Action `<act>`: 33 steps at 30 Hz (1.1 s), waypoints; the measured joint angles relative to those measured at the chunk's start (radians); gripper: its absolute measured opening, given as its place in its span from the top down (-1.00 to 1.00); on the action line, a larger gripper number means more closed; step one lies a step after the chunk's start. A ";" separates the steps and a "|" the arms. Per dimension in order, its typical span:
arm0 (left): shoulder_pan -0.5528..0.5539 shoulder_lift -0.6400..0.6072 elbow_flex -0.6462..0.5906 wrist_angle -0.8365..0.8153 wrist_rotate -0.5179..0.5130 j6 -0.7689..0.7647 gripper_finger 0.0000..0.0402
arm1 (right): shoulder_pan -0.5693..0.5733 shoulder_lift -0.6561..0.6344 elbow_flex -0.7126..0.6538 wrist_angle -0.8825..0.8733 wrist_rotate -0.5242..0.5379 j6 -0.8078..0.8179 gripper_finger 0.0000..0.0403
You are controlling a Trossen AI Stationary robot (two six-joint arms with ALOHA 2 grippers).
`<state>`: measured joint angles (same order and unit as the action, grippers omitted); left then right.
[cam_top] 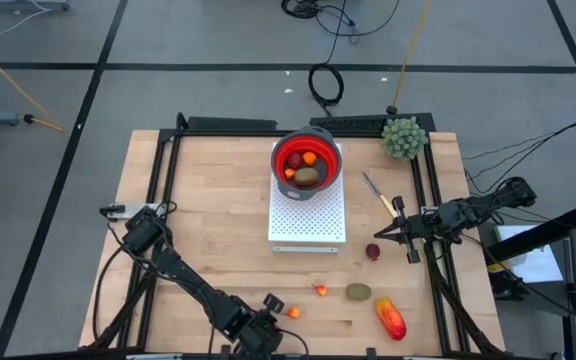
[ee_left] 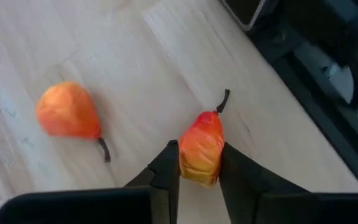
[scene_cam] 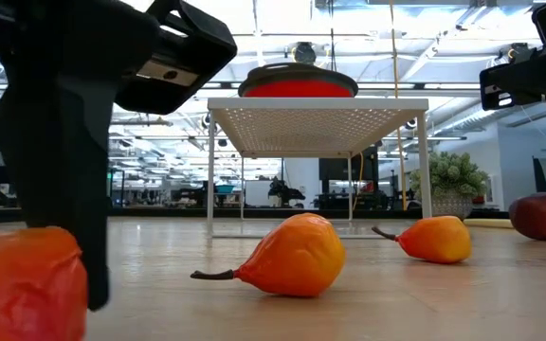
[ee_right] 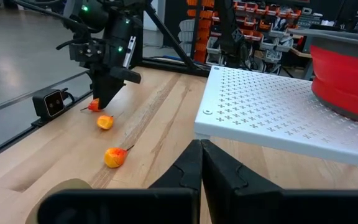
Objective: Pick & Place Fruit
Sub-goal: Put the orange pear into the red strainer bowl
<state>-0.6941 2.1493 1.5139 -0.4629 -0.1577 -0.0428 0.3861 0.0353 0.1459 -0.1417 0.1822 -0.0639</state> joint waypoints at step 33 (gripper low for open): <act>0.155 -0.201 0.000 -0.343 -0.315 -0.780 0.56 | 0.000 0.000 0.000 0.002 0.000 0.000 1.00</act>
<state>-0.5388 1.9488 1.5139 -0.8056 -0.4725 -0.8232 0.3860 0.0349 0.1459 -0.1400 0.1818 -0.0637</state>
